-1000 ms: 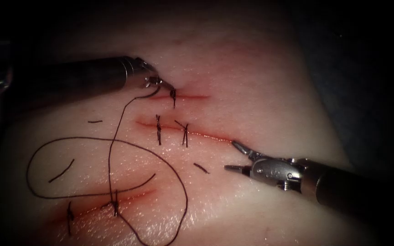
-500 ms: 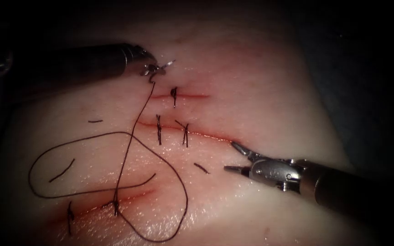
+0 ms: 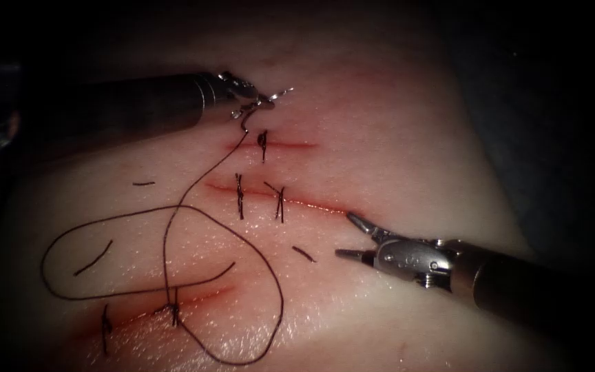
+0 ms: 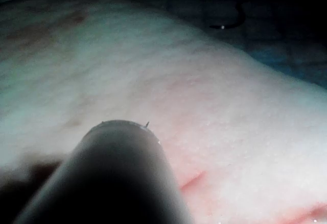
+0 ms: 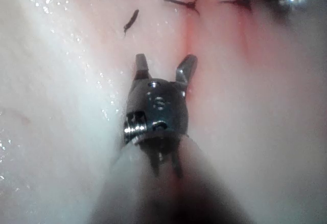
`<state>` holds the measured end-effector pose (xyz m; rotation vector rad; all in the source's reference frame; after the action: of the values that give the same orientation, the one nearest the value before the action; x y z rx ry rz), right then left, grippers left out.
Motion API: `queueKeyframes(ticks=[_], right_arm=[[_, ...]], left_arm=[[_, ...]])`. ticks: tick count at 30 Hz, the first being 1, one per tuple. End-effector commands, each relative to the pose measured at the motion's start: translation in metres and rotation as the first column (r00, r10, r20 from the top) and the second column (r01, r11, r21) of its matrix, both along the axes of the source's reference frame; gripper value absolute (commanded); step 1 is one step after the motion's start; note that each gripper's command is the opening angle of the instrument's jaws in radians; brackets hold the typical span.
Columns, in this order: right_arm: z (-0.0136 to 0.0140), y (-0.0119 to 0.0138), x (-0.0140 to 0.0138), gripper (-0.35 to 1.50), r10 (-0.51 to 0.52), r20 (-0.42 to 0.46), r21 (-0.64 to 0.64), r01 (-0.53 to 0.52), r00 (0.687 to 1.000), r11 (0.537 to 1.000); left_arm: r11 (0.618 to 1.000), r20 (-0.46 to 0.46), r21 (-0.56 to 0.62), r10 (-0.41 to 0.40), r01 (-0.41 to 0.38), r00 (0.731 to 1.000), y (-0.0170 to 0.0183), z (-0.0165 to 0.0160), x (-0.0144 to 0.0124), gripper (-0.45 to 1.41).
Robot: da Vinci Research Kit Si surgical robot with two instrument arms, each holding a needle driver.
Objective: Wound Closure
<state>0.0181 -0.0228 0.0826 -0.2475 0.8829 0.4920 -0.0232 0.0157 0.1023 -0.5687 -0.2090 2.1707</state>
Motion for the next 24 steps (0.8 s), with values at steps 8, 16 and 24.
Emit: queueKeyframes(ticks=[8,16,24], right_arm=[[-0.0013,0.0015,0.0008,1.43,0.037,-0.061,0.039,-0.034,0.997,0.999],[-0.0012,0.0019,0.0010,1.40,0.103,-0.217,0.195,-0.060,0.971,0.979],[-0.0011,0.0036,0.0026,1.23,0.333,-0.555,0.524,0.008,0.762,0.852]], left_arm=[[0.962,0.224,-0.272,0.025,0.038,0.974,-0.0011,-0.0047,-0.0026,-0.45],[0.927,0.412,-0.375,0.141,0.026,0.900,-0.0025,-0.0086,-0.0035,-0.45],[0.842,0.725,-0.534,0.410,0.076,0.553,-0.0048,-0.0124,-0.0041,-0.45]])
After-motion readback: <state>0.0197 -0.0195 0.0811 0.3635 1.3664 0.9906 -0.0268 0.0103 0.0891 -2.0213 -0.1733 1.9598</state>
